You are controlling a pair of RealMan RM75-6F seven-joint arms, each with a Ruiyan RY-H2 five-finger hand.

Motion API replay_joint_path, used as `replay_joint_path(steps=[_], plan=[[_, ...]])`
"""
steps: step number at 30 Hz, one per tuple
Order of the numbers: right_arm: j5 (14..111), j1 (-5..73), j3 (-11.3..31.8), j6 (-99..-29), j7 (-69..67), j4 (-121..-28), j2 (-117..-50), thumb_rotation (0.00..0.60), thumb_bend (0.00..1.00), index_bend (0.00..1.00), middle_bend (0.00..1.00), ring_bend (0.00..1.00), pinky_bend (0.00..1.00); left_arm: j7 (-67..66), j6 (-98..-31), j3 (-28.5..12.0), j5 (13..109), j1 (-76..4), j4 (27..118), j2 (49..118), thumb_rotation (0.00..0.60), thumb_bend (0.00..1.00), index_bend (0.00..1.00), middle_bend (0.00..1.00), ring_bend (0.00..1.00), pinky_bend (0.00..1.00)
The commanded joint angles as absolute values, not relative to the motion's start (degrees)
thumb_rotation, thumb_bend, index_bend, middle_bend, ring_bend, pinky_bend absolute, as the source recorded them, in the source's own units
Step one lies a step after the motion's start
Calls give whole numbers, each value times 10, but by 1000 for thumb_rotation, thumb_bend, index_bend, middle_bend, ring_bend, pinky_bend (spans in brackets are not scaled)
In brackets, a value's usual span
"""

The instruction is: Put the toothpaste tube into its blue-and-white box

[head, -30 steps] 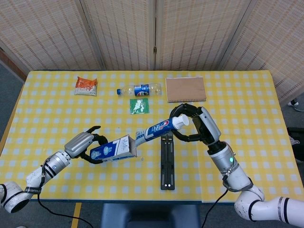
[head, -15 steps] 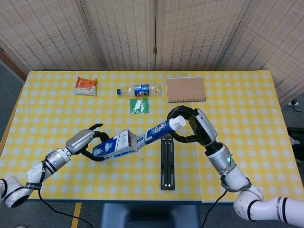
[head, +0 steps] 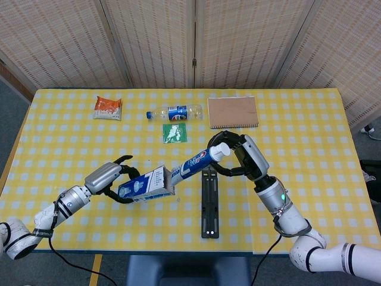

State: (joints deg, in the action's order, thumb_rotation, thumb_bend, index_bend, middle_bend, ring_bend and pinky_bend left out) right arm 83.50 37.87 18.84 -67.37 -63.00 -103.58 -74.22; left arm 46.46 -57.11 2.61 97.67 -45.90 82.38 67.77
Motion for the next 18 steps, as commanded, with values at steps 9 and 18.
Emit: replay_joint_path(steps=[9,18], plan=[[838,384,188,-666,-648,-1039,-745,600,337,731,588,547,441,455,-560,24,968,-471,829,681,600,202,457,591,431,0],[846,382,185,-667,-654,-1045,-737,600,337,732,588,543,441,469,-555,26,964,-477,816,687,600,202,457,591,431,0]])
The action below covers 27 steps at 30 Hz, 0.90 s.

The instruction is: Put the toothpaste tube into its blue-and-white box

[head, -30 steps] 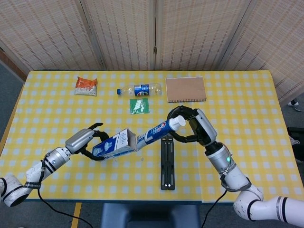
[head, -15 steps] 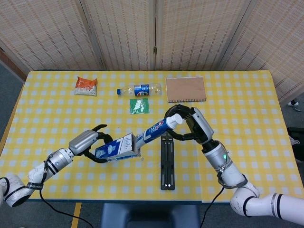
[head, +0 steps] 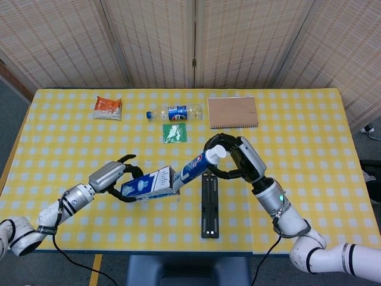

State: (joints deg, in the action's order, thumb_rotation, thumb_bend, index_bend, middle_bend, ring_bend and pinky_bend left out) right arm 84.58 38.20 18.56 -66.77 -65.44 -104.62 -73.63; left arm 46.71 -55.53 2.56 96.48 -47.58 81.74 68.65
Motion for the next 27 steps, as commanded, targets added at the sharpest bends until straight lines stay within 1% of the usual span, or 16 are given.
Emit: replay_joint_path(steps=[1,27], plan=[[846,383,185,-667,-654,-1044,-737,600,337,732,588,543,441,470,-555,26,964,-477,816,687,600,202,457,591,431,0],[859,395,185,-675,-680,-1000,-754,600,337,732,588,546,441,472,-580,31,976,-479,838,680,600,201,459,590,430,0]])
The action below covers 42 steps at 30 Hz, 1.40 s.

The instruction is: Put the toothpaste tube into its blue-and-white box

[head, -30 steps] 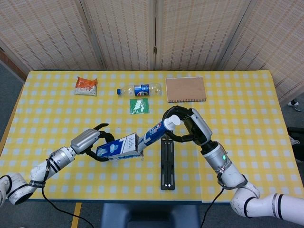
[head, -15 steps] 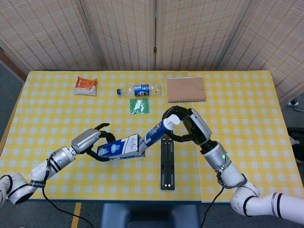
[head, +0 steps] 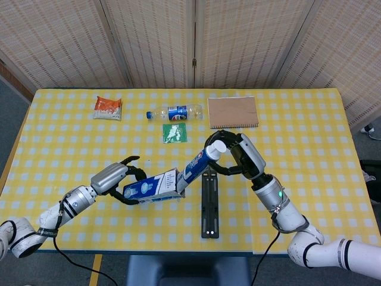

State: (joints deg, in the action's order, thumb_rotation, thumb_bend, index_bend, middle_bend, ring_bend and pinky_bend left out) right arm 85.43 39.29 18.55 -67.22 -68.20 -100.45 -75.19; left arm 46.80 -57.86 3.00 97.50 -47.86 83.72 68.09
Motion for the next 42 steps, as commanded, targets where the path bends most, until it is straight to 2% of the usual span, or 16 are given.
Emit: replay_joint_path(steps=[1,13,26,34,42], plan=[[862,395,184,-677,-678,-997,-755,600,337,731,588,546,441,475,-581,32,977,-479,839,679,600,201,459,591,429,0],[888,409,178,-698,-672,-966,-781,600,337,731,588,543,444,520,-591,37,986,-484,831,675,600,201,459,591,419,0],[900,426,173,-716,-720,-932,-823,600,337,731,588,543,449,570,-639,26,977,-467,814,684,600,201,472,591,430,0],[923,428,165,-737,-718,-923,-819,600,337,731,585,544,449,666,-653,31,979,-463,801,679,600,202,484,590,440,25],[963,417,149,-802,-710,-894,-838,600,337,731,581,540,449,785,-678,37,986,-458,779,688,600,205,502,590,458,46]])
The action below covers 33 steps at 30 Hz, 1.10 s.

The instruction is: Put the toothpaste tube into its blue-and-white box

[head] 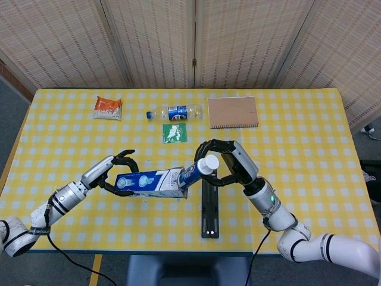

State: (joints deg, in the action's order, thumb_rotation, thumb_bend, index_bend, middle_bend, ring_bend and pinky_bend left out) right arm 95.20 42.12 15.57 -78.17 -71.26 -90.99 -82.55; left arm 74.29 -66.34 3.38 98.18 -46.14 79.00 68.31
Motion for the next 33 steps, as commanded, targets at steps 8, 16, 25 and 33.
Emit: replay_joint_path(steps=[8,16,25,33], plan=[[956,420,154,-824,-711,-867,-857,600,337,731,582,539,449,826,-699,38,981,-445,788,706,600,206,504,592,465,58],[955,421,155,-841,-714,-856,-863,600,337,731,582,537,449,836,-711,33,973,-434,794,738,600,206,506,594,470,66],[964,426,148,-854,-706,-835,-871,600,337,732,575,532,445,867,-706,9,927,-422,825,751,600,209,510,598,473,74],[972,432,138,-848,-688,-831,-866,600,337,479,344,373,262,867,-700,1,924,-417,833,749,600,209,510,598,474,75]])
